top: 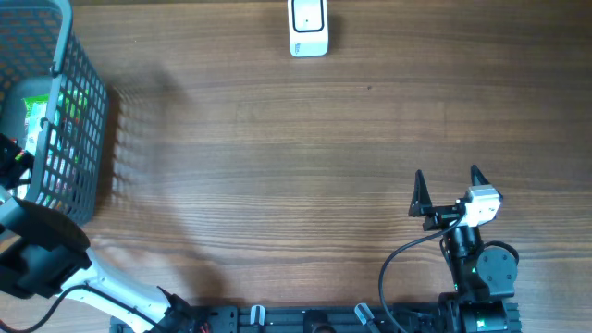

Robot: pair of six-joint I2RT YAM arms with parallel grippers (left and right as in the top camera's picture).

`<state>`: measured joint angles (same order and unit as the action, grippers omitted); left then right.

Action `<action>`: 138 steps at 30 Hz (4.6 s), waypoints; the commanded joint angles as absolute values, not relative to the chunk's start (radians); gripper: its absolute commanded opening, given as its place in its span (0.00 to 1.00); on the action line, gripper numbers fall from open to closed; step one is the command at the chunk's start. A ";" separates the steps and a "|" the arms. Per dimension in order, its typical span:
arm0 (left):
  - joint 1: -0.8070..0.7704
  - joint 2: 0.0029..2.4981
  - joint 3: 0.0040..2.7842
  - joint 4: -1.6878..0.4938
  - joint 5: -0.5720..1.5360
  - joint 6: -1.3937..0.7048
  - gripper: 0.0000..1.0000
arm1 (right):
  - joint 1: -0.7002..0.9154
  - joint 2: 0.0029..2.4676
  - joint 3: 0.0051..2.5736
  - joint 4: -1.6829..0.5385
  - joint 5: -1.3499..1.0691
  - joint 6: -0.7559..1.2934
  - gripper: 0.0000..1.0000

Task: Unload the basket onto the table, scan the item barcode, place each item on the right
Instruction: 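Grasp the green-and-white instant noodle cup in the basket with the left gripper, then lift the noodle cup out and carry it toward the scanner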

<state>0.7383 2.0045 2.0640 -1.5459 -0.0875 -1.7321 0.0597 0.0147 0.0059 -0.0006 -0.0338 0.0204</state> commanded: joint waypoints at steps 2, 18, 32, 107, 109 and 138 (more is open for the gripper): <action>0.737 1.998 1.995 -1.533 -0.079 -1.877 0.94 | 0.054 0.007 0.005 0.002 -0.047 0.007 1.00; 0.737 2.000 1.762 -1.348 -0.157 -1.977 0.98 | 0.054 0.007 0.005 0.002 -0.047 0.007 1.00; 0.737 2.007 1.640 -1.159 -0.158 -1.976 0.96 | 0.054 0.007 0.005 0.002 -0.047 0.007 1.00; 0.339 1.580 2.357 -1.288 -0.116 -1.051 0.54 | 0.054 0.007 0.005 0.002 -0.047 0.007 1.00; 0.233 1.581 2.357 -1.360 -0.116 -1.011 0.54 | 0.054 0.007 0.005 0.002 -0.047 0.007 1.00; -0.715 2.189 2.018 -1.344 -0.150 -0.900 0.46 | 0.054 0.007 0.005 0.002 -0.047 0.007 1.00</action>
